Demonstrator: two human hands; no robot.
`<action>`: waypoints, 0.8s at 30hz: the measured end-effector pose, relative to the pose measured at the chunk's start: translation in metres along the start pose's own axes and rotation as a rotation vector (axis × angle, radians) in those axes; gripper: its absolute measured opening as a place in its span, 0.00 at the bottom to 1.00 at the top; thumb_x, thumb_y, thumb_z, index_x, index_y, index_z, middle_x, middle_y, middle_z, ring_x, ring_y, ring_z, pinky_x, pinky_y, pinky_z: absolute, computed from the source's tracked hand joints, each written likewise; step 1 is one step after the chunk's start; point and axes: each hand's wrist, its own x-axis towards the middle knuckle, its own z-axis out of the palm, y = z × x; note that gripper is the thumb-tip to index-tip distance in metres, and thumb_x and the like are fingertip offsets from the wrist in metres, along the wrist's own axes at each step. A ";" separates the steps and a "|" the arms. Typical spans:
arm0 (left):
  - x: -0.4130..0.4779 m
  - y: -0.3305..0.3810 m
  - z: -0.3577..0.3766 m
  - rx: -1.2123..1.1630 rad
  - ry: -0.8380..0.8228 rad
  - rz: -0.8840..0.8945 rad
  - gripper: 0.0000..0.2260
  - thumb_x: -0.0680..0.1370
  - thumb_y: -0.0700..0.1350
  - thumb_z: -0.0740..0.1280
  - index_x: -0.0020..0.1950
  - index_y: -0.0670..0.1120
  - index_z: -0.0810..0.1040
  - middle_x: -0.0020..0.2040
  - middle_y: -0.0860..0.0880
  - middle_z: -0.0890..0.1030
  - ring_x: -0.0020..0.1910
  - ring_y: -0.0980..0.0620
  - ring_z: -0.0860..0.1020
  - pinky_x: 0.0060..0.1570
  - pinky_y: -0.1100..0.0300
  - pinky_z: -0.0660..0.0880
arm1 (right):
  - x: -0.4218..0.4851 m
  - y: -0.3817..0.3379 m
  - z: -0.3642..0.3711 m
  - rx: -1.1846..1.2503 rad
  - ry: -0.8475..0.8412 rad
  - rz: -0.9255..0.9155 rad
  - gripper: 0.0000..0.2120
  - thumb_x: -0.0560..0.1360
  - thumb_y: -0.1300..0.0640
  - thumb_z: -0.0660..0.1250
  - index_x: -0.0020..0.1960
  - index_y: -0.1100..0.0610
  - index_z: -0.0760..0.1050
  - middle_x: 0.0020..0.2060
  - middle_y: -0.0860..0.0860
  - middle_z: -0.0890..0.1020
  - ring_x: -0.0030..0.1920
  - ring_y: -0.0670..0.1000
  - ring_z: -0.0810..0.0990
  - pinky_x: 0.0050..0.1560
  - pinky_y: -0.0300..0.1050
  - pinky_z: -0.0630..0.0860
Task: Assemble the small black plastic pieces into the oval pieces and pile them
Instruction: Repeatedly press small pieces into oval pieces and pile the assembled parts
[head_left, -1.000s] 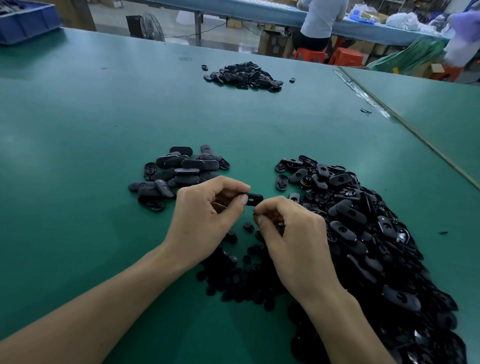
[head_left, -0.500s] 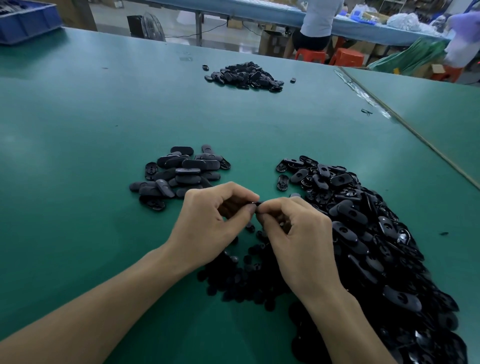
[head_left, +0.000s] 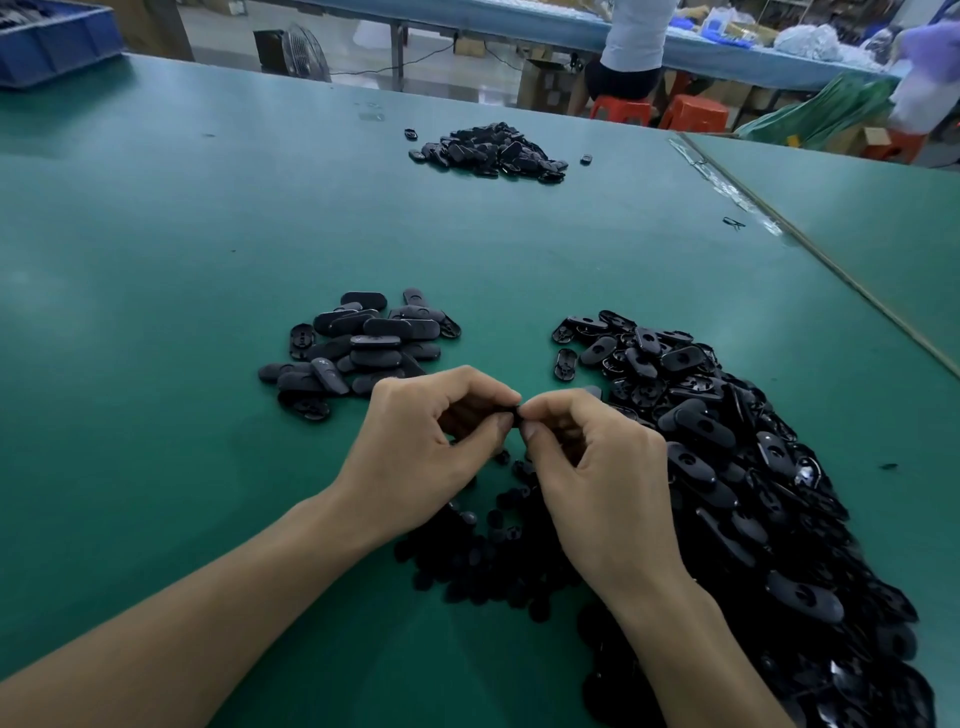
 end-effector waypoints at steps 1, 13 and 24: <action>0.000 0.000 0.000 -0.003 -0.001 -0.001 0.09 0.74 0.35 0.74 0.49 0.47 0.85 0.40 0.55 0.86 0.37 0.57 0.84 0.41 0.67 0.79 | 0.000 0.000 0.000 0.010 -0.002 0.004 0.08 0.76 0.64 0.72 0.48 0.52 0.83 0.39 0.41 0.83 0.42 0.42 0.82 0.44 0.32 0.76; -0.001 0.001 0.000 0.033 -0.064 -0.007 0.09 0.72 0.39 0.73 0.47 0.53 0.83 0.38 0.56 0.84 0.34 0.54 0.83 0.37 0.54 0.80 | 0.000 0.003 -0.001 0.061 -0.010 0.104 0.16 0.74 0.60 0.73 0.39 0.46 0.68 0.36 0.43 0.81 0.35 0.46 0.79 0.34 0.38 0.73; 0.000 -0.002 0.000 0.028 -0.060 -0.026 0.08 0.73 0.39 0.77 0.46 0.51 0.83 0.40 0.57 0.84 0.36 0.58 0.83 0.38 0.69 0.77 | -0.001 0.000 -0.003 0.033 0.005 0.041 0.18 0.75 0.59 0.74 0.36 0.45 0.67 0.31 0.39 0.77 0.28 0.43 0.73 0.29 0.30 0.64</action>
